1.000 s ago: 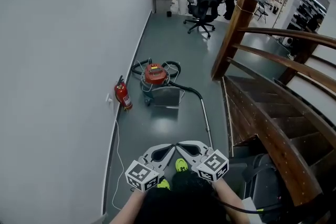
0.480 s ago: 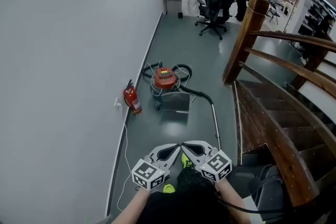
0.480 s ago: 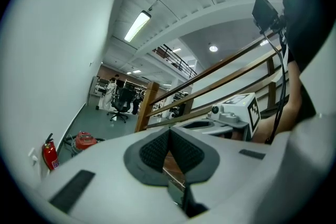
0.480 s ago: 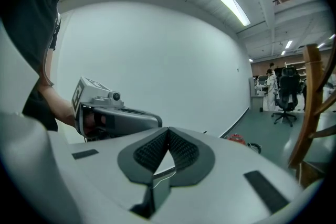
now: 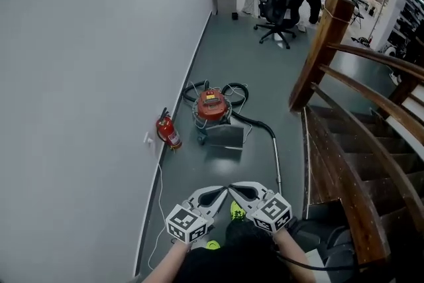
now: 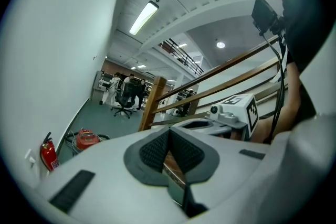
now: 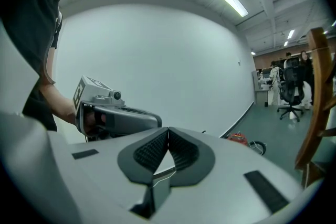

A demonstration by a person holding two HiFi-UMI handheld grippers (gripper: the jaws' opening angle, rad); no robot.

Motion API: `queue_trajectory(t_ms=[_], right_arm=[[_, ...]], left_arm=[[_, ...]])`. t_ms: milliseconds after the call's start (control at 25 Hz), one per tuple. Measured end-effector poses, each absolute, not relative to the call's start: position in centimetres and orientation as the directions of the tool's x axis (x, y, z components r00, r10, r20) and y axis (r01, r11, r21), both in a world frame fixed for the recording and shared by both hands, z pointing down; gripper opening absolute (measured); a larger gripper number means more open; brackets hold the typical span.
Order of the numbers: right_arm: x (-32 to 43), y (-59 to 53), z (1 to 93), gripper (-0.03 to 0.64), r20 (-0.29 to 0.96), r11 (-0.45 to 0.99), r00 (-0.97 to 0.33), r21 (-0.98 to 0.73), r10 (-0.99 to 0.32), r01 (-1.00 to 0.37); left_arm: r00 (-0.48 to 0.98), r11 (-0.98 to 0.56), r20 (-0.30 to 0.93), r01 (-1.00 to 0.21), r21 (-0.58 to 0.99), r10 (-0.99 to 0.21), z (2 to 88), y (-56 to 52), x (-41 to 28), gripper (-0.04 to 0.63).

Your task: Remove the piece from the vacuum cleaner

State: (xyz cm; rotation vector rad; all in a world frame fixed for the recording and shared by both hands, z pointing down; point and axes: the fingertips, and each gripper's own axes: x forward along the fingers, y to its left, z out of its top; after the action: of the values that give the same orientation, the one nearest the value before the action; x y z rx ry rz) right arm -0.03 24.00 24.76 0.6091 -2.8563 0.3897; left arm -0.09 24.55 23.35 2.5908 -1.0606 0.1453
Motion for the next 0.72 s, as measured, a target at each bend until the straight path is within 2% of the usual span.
queue_trajectory(t_ms=[720], right_arm=[[1.5,10.9,26.0,0.014,0.259,0.916,-0.937,-0.263,-0.235,-0.303]], left_arm=[[0.661,-0.583,0.253,-0.746,0.322,-0.707,24.6,11.4,1.6,0.008]])
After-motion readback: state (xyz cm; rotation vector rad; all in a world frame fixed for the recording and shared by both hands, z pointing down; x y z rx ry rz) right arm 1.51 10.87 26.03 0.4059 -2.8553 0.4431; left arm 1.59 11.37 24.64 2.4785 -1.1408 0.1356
